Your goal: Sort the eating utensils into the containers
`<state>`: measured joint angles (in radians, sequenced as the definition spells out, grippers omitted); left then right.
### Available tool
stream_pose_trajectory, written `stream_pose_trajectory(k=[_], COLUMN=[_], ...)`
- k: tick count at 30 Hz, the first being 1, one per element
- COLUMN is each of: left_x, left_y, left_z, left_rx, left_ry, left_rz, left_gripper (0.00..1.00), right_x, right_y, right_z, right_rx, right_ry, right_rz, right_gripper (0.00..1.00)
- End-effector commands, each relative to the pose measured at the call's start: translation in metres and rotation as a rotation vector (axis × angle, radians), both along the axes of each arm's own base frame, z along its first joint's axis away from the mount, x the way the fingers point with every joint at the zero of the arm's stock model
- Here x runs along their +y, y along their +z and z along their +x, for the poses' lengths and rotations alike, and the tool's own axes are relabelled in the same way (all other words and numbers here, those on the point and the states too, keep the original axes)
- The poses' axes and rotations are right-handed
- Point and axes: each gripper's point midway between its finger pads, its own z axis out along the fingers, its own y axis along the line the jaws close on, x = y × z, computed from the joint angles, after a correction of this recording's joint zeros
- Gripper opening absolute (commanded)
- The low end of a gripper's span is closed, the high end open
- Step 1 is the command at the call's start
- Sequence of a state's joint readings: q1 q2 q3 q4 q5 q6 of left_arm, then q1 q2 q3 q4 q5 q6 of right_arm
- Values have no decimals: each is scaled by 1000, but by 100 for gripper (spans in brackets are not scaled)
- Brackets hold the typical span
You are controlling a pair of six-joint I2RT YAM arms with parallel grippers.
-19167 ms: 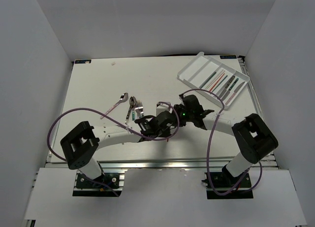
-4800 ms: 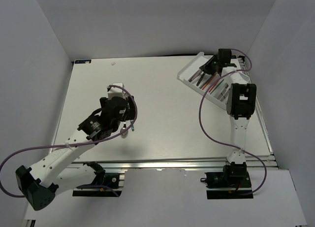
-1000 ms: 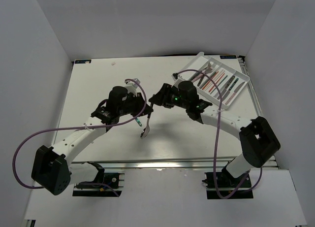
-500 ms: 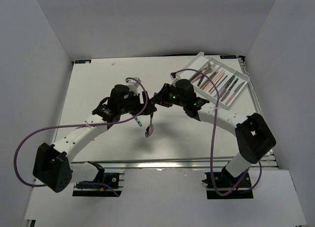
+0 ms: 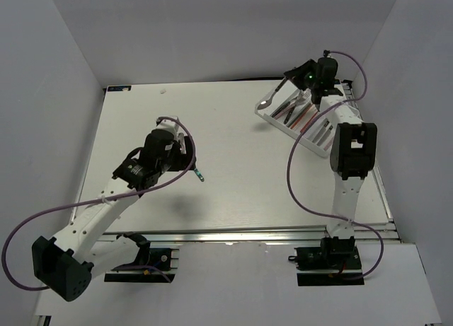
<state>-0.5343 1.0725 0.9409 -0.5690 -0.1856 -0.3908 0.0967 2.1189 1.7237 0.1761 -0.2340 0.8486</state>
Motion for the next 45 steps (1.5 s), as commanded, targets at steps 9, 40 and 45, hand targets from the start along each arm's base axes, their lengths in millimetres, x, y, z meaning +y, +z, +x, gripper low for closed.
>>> stream_pose_trajectory(k=[9, 40, 45], left_x=[13, 12, 17], left_y=[-38, -34, -34], left_z=[-18, -21, -19], left_rx=[50, 36, 34], left_ry=[-27, -32, -1], left_rz=[78, 54, 63], left_gripper=[98, 98, 98], right_x=[-33, -56, -69], right_y=[6, 12, 21], right_z=[92, 92, 90], right_rx=[-225, -220, -196], right_ry=[75, -15, -79], right_rz=[-59, -215, -261], right_gripper=[0, 89, 89])
